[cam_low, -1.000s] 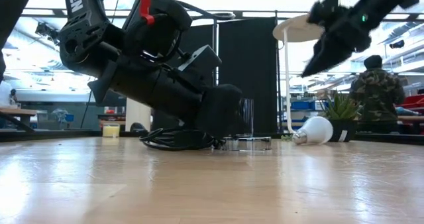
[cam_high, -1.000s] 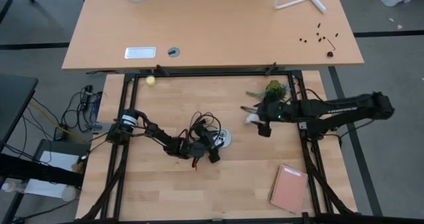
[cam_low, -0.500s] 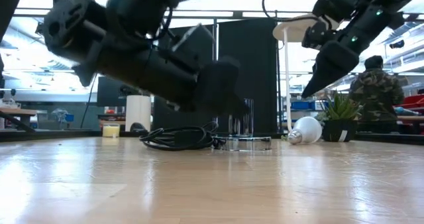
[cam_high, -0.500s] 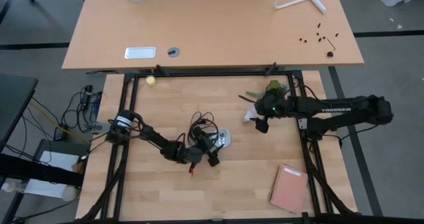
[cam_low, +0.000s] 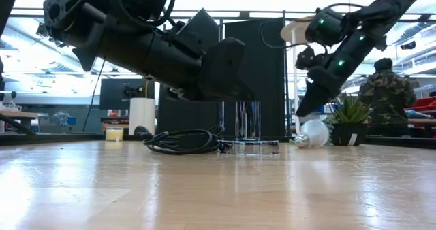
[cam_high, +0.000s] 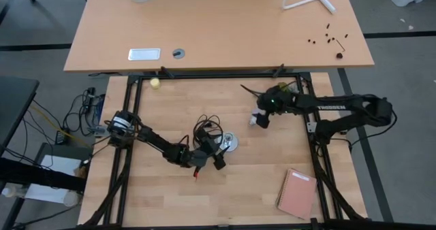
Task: Screw lightbulb
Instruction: Insert the white lightbulb into the metallic lamp
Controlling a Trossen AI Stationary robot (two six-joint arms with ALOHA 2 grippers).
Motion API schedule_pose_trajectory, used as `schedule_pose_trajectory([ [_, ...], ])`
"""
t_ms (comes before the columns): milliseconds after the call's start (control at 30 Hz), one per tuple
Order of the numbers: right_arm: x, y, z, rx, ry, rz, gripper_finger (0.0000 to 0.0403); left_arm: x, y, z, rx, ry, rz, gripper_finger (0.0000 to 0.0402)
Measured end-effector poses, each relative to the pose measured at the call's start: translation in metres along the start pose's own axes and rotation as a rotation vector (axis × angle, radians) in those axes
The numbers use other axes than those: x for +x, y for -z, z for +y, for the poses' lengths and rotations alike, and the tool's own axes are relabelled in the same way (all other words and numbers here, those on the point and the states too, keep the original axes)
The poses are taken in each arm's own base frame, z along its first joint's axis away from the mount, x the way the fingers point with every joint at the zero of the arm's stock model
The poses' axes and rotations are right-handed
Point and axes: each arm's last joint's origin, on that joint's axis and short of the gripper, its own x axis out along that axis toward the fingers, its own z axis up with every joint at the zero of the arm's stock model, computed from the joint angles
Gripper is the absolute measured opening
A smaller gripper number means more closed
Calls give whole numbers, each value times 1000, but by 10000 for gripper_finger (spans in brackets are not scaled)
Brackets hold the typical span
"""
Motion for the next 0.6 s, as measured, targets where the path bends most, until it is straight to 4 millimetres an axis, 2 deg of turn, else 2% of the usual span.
schedule_pose_trajectory([
  [133, 8, 3, -8, 31, -2, 36, 348, -1, -3, 1, -20, -2, -5, 297],
  [333, 6, 12, -4, 94, -49, 134, 348, -2, -8, 1, -16, -3, 0, 297],
  [467, 2, 14, 11, 128, -97, 154, 348, -2, -14, -2, -9, 4, 6, 297],
  [600, -1, 16, 38, 132, -174, 165, 348, 0, -18, -7, 26, 5, 34, 297],
])
